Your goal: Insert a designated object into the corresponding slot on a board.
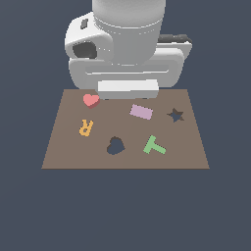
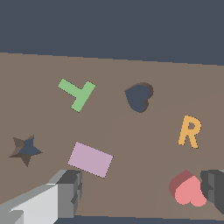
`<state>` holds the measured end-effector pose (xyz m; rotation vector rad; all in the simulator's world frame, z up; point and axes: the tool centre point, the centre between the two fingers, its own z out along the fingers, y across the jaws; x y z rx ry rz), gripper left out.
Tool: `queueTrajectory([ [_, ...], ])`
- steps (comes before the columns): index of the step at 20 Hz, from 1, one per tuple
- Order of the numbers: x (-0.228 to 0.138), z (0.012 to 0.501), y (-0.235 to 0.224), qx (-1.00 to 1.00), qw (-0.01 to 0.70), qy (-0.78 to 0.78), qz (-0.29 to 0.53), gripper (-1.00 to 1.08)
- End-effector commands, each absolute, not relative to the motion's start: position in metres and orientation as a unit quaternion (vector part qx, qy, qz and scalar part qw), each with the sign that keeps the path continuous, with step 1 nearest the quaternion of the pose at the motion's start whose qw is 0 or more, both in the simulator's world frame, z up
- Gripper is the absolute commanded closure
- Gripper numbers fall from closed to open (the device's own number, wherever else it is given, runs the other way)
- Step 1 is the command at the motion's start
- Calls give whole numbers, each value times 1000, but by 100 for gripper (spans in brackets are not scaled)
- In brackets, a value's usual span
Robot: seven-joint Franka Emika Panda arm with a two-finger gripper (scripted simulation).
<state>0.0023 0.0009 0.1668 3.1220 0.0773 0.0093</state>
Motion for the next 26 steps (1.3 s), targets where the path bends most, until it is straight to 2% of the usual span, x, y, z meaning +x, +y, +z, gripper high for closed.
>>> queueTrajectory([
  [1, 2, 167, 1, 1000, 9, 25, 3, -92],
  [8, 1, 161, -8, 1000, 9, -1, 3, -92],
  [16, -7, 139, -38, 995, 8, -95, 2, -92],
  [26, -44, 91, -95, 956, 5, -295, 1, -92],
])
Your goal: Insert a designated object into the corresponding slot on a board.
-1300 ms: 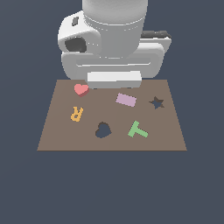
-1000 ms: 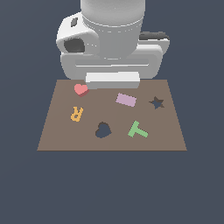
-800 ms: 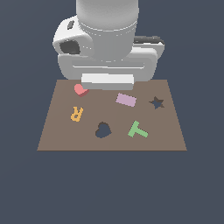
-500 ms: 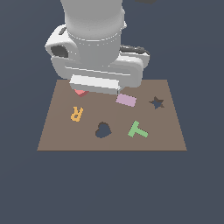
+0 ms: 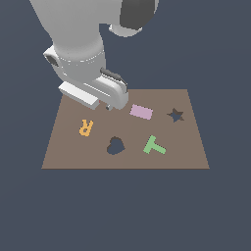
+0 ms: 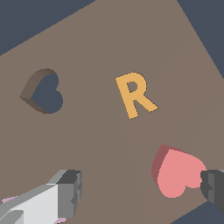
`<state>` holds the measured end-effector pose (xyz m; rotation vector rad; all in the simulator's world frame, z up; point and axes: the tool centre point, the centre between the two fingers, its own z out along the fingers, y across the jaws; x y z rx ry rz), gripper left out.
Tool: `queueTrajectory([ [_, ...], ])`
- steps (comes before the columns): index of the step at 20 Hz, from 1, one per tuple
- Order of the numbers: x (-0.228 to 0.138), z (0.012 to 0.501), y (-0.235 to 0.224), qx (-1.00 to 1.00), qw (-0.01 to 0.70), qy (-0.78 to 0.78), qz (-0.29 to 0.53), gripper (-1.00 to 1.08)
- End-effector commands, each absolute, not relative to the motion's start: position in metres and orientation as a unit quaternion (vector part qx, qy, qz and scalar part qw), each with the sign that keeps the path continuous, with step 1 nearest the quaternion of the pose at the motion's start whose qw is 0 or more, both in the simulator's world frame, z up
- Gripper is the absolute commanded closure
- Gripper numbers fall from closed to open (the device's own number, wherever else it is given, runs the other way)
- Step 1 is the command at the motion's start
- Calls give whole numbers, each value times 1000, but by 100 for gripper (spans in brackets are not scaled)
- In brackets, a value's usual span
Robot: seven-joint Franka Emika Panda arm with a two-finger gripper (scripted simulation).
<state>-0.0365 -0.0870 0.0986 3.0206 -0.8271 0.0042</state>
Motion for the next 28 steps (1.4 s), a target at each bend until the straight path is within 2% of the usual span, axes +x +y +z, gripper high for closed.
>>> queueTrajectory([
  [1, -48, 87, -99, 950, 4, -313, 1, -92],
  [13, -87, 53, -124, 897, 1, -443, 0, -92],
  [28, -90, 30, -125, 892, 0, -451, 0, -92],
])
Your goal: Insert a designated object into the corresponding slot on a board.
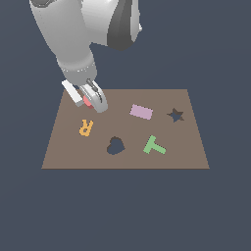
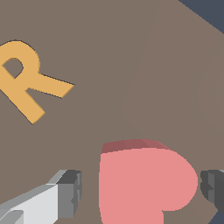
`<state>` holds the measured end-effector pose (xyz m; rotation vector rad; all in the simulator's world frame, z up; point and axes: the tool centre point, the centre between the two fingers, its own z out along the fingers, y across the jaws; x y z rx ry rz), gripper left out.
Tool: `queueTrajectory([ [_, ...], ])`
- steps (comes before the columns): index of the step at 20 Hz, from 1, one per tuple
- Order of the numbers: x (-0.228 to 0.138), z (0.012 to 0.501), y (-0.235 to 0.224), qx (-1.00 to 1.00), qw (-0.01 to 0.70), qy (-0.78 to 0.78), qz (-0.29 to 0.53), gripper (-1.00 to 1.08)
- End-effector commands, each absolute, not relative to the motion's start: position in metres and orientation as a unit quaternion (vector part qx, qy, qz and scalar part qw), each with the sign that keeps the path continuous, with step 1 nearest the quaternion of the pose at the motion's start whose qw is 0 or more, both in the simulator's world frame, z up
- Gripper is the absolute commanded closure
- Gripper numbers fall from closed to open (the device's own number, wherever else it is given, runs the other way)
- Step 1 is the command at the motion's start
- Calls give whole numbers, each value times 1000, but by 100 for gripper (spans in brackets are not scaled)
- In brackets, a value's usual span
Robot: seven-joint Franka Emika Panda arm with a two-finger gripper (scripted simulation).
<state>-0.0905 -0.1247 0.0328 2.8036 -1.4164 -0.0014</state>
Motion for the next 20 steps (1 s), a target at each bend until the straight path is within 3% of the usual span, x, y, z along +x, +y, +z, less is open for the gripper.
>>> queueTrajectory([
  [1, -90, 30, -124, 892, 0, -451, 0, -92],
  [2, -90, 30, -124, 892, 0, -451, 0, 108],
  [20, -84, 31, -126, 901, 0, -433, 0, 108],
])
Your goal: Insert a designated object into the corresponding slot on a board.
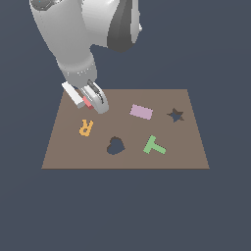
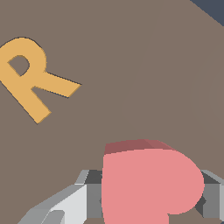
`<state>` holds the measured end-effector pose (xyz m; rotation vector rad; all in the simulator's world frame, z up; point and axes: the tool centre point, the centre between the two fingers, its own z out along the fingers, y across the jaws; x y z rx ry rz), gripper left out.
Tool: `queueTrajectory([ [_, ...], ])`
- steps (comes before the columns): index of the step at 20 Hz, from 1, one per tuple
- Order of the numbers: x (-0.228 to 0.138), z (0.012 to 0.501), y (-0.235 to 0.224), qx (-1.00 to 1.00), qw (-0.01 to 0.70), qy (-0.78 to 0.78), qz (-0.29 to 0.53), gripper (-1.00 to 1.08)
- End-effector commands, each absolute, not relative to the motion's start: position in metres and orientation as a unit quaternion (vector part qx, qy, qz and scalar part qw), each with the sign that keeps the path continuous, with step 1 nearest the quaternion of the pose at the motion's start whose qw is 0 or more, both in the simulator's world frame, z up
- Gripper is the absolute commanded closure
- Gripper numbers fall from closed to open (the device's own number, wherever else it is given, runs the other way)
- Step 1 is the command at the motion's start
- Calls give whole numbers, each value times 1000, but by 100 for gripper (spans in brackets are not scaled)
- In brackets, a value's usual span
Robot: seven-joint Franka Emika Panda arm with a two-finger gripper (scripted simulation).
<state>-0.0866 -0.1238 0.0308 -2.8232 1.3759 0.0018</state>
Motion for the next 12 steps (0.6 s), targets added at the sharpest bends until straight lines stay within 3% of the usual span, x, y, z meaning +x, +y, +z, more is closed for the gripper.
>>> queueTrajectory([
  [1, -82, 31, -126, -904, 0, 427, 0, 108],
  [12, -44, 33, -128, -951, 0, 309, 0, 108],
])
